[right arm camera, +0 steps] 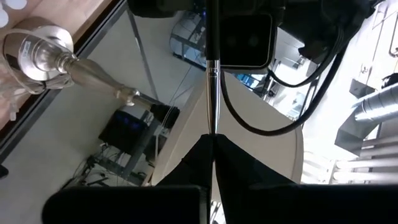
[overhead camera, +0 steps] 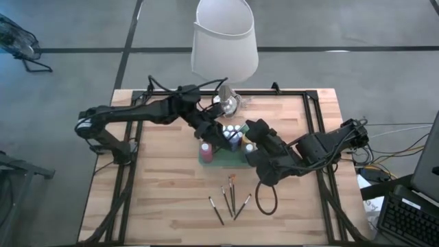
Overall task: Pick & Place Paint Supplies
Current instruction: Put the black paint brush into the black cup
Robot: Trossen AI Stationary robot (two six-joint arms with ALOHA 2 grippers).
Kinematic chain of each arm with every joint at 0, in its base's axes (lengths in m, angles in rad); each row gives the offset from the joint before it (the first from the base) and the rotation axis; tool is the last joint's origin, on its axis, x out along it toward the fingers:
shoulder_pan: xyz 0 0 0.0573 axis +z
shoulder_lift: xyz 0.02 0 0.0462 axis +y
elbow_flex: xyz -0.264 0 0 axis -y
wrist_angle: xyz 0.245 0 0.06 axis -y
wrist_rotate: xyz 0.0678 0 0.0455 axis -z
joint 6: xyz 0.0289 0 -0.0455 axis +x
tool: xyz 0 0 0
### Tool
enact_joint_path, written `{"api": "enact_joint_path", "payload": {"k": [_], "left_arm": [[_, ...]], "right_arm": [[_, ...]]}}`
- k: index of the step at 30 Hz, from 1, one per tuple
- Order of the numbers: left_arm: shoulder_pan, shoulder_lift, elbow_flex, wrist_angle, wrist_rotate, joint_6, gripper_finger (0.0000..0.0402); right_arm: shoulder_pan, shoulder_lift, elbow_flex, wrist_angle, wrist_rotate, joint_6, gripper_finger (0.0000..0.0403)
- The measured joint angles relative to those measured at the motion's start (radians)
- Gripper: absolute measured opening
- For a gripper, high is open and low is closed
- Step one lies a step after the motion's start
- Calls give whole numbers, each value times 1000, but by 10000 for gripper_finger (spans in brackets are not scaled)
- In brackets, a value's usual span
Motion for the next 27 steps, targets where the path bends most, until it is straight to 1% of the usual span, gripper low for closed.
{"api": "enact_joint_path", "payload": {"k": [5,11,14,19,27], "left_arm": [[3,3,0,-1,-6,-41,212],[4,3,0,-1,-6,-123,173],[4,3,0,-1,-14,-144,155],[6,3,0,-1,-23,-135,121],[6,3,0,-1,-35,-94,53]], "right_arm": [[0,0,-6,-8,-32,-5,8],[2,0,-23,-10,-28,-79,8],[2,0,-32,-10,-25,-81,8],[2,0,-43,-9,-23,-66,8],[2,0,-43,-9,-23,-53,8]]}}
